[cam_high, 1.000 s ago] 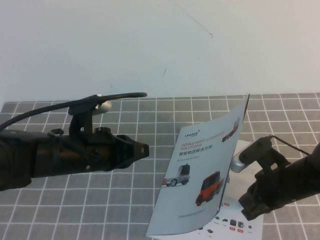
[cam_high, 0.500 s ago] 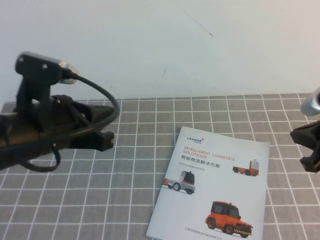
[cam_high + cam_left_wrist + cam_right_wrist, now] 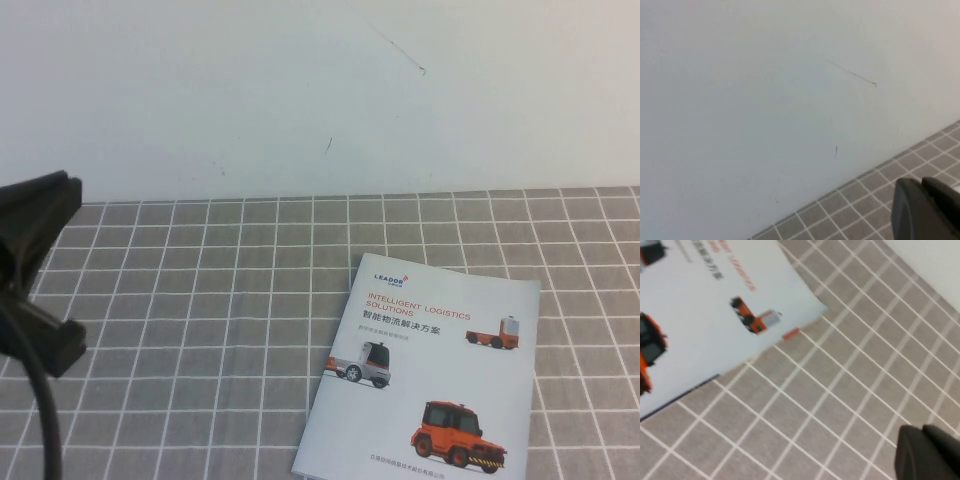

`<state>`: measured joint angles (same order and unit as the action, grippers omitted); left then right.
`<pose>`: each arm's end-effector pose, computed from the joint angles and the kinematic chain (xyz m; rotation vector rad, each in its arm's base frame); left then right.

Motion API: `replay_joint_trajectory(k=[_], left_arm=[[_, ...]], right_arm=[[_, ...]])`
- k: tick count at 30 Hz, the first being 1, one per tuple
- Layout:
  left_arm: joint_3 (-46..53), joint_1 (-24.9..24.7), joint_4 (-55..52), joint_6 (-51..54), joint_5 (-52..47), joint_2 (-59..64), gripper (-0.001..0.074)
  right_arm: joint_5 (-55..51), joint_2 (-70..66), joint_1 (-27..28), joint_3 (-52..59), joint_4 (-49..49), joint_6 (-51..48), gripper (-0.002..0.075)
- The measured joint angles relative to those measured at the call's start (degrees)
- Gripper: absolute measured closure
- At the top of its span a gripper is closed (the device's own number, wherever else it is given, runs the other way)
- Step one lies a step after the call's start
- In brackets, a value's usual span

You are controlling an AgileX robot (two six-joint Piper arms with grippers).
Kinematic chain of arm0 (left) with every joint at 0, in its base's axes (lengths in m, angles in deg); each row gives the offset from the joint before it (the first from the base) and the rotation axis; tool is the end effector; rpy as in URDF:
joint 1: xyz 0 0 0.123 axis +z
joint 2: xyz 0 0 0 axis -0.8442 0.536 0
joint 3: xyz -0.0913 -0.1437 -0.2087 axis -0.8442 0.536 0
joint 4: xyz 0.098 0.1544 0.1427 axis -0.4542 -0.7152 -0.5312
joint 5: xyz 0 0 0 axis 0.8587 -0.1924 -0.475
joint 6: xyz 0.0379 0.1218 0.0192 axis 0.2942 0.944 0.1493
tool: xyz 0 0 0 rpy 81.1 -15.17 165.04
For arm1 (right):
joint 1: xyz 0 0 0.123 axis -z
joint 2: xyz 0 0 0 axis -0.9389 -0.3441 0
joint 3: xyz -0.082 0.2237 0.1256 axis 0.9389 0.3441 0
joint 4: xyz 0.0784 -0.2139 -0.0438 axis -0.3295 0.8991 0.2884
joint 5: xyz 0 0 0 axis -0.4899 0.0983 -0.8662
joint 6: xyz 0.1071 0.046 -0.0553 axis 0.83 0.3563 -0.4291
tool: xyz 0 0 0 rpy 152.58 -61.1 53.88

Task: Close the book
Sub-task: 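Close the open booklet and leave it lying on the table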

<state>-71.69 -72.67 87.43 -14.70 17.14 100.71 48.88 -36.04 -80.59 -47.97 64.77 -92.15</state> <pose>0.1721 -0.0654 0.3582 0.4472 1.5651 -0.1971 0.2061 0.0390 0.2834 -0.8556 2.1394 -0.1993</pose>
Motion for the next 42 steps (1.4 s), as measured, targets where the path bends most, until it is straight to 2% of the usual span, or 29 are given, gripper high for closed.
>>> replay_joint_trajectory(k=[2, 5, 10, 13, 24, 30, 42], left_arm=[[1.3, 1.8, -4.1, -3.0, -3.3, -2.5, 0.0739], [2.2, 5.6, -13.3, -12.8, -11.0, -5.1, 0.0739], [2.3, 9.2, -28.2, -31.2, -21.4, -7.9, 0.0739], [3.2, 9.3, -31.0, -35.7, -22.6, -9.5, 0.0739], [15.7, 9.4, -31.5, -35.6, -16.4, -24.2, 0.0739], [19.0, 9.4, -31.5, -35.4, -16.4, -29.3, 0.0739], [19.0, 9.2, -31.9, -35.3, -16.3, -29.5, 0.0739]], right_arm=[[-1.8, 3.7, 0.1, 0.0, 4.1, 5.0, 0.0729], [-2.4, 10.4, 0.1, 0.2, 4.6, 8.0, 0.0729], [-2.5, 19.7, 0.1, 3.4, 0.9, 9.0, 0.0729], [-1.8, 24.1, 0.1, 7.9, -2.7, 9.0, 0.0729], [3.1, 40.6, 0.1, 21.8, -7.3, 9.1, 0.0729], [1.4, 42.0, 0.1, 22.9, -8.9, 9.2, 0.0729], [1.3, 42.0, 0.1, 22.9, -9.4, 9.2, 0.0729]])
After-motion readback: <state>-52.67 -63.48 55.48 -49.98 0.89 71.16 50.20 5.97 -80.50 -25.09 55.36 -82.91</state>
